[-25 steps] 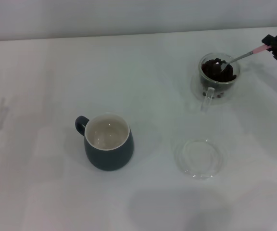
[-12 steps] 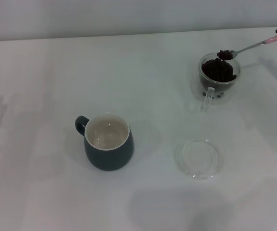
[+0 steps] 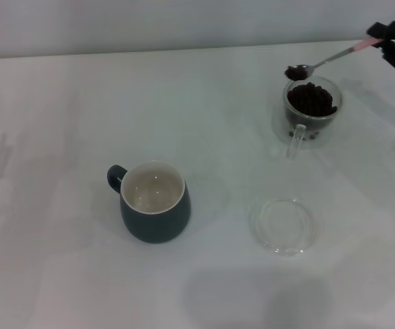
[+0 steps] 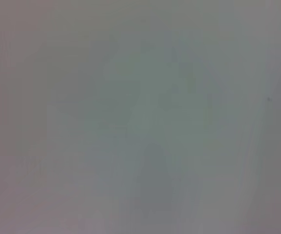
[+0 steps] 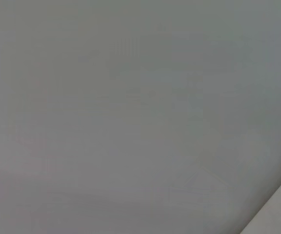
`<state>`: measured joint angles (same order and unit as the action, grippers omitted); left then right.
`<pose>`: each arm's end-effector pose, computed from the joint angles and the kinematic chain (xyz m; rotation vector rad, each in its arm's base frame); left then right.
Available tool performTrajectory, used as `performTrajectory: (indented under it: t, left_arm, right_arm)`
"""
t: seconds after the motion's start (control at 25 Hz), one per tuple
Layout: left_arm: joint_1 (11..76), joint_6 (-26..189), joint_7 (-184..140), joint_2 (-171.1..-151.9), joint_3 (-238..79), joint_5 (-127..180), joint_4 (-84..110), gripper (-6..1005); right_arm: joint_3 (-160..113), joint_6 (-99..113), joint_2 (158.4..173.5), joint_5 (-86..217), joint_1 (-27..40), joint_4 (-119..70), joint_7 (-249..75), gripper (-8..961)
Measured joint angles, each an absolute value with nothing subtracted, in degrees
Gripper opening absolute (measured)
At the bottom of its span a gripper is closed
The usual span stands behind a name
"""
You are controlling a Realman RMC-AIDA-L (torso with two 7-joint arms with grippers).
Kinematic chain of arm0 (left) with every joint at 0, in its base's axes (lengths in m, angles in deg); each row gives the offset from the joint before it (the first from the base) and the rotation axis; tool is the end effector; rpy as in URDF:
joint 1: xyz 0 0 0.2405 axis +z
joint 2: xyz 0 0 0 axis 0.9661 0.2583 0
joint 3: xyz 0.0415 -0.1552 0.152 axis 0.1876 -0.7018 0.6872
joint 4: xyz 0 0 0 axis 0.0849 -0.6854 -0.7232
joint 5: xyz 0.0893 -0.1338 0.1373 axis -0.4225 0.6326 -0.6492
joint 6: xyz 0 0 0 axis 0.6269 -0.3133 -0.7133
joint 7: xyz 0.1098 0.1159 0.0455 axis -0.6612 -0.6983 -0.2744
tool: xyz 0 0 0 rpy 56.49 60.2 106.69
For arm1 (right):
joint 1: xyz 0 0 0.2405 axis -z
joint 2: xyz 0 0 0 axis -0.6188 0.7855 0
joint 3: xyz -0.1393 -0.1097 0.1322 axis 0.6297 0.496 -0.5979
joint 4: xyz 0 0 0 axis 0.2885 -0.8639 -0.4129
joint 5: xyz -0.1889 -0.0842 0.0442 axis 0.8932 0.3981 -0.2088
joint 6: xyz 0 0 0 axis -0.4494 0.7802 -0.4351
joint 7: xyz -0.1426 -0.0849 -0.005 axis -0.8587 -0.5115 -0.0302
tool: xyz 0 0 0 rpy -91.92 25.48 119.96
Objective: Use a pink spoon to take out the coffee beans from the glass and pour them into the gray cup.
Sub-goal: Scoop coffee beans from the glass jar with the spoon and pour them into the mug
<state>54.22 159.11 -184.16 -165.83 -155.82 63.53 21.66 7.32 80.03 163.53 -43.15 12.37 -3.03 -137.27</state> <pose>-0.3191 0.3211 0.0172 -1.5342 -0.6273 -0.7756 0.3156 0.3724 0.0848 -1.4269 1.8992 1.2977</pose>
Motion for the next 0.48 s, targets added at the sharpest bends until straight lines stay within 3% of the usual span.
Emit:
performTrajectory:
  t: [0.32, 0.48]
  left_arm:
    - [54.28, 159.06, -184.16, -165.86, -155.82, 63.53, 21.58, 833]
    - [54.28, 159.05, -184.16, -165.86, -155.82, 63.52, 21.38, 833]
  right_arm:
    - [14.37, 81.98, 163.4, -43.01, 10.13, -0.51, -132.26, 149]
    - [17.77, 82.89, 164.02, -42.62, 8.34, 0.36, -131.0, 149]
